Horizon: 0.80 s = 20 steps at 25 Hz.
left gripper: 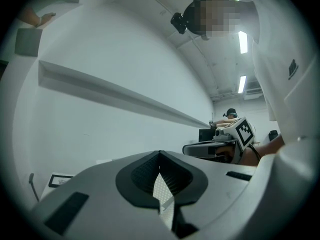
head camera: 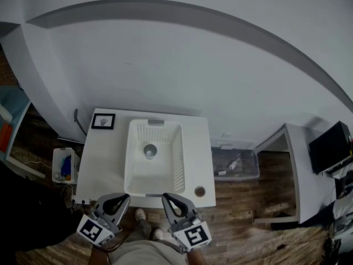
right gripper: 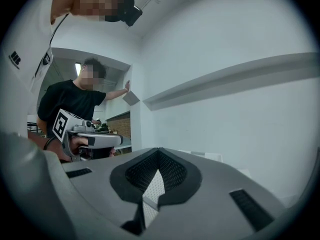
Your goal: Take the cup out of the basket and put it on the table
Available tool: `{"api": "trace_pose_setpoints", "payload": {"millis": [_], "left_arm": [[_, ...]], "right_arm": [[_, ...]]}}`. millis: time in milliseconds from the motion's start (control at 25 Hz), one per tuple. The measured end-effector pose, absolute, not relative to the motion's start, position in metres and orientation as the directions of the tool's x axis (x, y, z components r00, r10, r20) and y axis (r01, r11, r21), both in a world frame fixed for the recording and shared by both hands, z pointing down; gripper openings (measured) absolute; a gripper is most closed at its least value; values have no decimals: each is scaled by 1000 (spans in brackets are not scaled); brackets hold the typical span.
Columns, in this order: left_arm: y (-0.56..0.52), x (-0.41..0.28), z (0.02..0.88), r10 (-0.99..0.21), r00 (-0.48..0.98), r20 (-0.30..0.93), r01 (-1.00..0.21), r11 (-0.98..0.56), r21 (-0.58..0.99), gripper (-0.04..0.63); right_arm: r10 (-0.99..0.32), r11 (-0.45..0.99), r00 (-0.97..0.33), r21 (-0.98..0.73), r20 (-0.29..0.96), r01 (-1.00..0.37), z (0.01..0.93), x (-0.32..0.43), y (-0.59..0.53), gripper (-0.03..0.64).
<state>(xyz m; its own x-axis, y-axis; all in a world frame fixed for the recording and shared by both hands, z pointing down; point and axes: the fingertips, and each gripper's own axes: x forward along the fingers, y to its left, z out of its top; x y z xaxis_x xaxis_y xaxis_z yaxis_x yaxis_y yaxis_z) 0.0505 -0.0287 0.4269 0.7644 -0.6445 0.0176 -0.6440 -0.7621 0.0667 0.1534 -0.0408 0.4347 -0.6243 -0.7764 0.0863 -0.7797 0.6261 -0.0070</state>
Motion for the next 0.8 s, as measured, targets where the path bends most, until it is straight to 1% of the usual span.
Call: {"api": "trace_pose_setpoints", "payload": {"millis": [480,800], "left_arm": [[-86,36,428,-587,810,-3,-585,-807,81,0],[-109,34,429,-555,832,7,-553,-828,92,2]], "right_arm": [[-814,572,-567,6,127,-820,440,135,-88,9],[-830,549,-542,23,132,-836,440,129,-107,9]]}}
